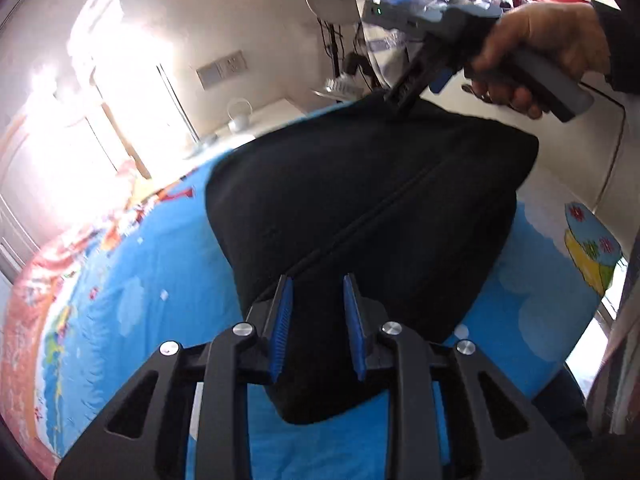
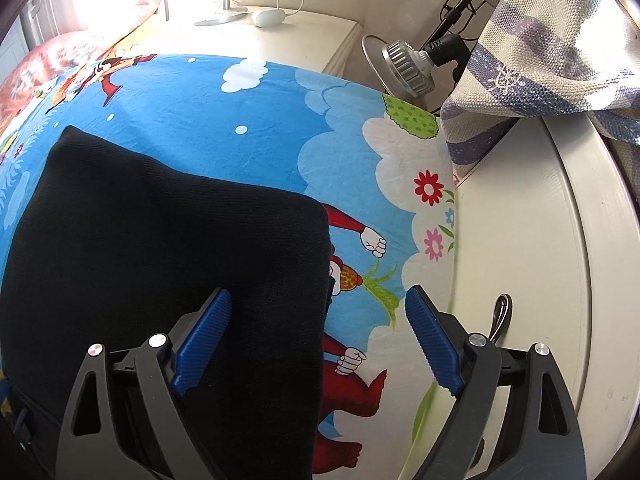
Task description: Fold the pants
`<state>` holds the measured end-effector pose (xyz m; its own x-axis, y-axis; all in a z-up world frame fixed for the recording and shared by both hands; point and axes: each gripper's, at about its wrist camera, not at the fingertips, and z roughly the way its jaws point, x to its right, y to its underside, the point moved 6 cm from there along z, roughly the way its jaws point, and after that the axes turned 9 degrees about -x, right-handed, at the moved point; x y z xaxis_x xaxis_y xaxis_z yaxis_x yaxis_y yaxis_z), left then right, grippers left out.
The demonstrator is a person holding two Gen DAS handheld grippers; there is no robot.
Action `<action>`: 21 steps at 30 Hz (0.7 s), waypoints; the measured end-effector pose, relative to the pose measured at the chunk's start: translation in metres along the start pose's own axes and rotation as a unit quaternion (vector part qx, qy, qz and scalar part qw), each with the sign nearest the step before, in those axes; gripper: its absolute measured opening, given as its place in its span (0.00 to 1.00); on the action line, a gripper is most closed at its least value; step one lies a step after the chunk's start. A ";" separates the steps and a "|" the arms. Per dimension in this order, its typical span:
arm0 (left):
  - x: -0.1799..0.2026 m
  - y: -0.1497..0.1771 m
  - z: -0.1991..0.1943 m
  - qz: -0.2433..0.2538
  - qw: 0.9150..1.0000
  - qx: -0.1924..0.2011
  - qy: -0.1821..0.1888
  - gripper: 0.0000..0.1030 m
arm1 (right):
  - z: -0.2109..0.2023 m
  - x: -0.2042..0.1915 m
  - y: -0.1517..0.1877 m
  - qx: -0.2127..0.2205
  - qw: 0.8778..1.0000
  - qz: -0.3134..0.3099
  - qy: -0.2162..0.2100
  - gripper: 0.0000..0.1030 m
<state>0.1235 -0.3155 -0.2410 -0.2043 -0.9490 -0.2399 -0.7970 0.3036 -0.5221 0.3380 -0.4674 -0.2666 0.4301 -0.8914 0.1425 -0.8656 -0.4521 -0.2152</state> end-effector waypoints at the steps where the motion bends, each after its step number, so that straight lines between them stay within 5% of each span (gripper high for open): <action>1: 0.005 0.005 0.001 0.018 1.000 -0.004 -0.004 0.25 | 0.001 0.000 0.001 -0.002 1.000 0.000 -0.002 0.83; 6: 0.010 0.006 -0.008 0.038 0.999 0.012 -0.016 0.26 | 0.000 -0.004 0.002 0.010 1.000 -0.012 0.024 0.83; 10: -0.009 -0.005 -0.033 0.007 0.995 0.083 -0.060 0.40 | -0.004 -0.009 0.001 0.025 0.998 -0.033 0.056 0.83; 13: -0.011 0.004 0.011 -0.002 1.000 -0.015 0.006 0.44 | -0.008 -0.011 0.000 0.028 0.997 -0.045 0.064 0.83; 14: -0.012 0.007 0.016 -0.008 1.000 -0.019 0.018 0.44 | -0.011 -0.011 -0.002 0.029 0.997 -0.048 0.058 0.83; 21: -0.050 -0.015 -0.005 -0.078 0.993 0.057 0.071 0.42 | -0.071 -0.002 -0.009 0.138 0.979 -0.044 0.141 0.83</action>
<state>0.1425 -0.2732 -0.2173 -0.1678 -0.9852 -0.0363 -0.7570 0.1523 -0.6354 0.3270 -0.4589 -0.1964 0.3777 -0.8224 0.4256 -0.7101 -0.5522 -0.4369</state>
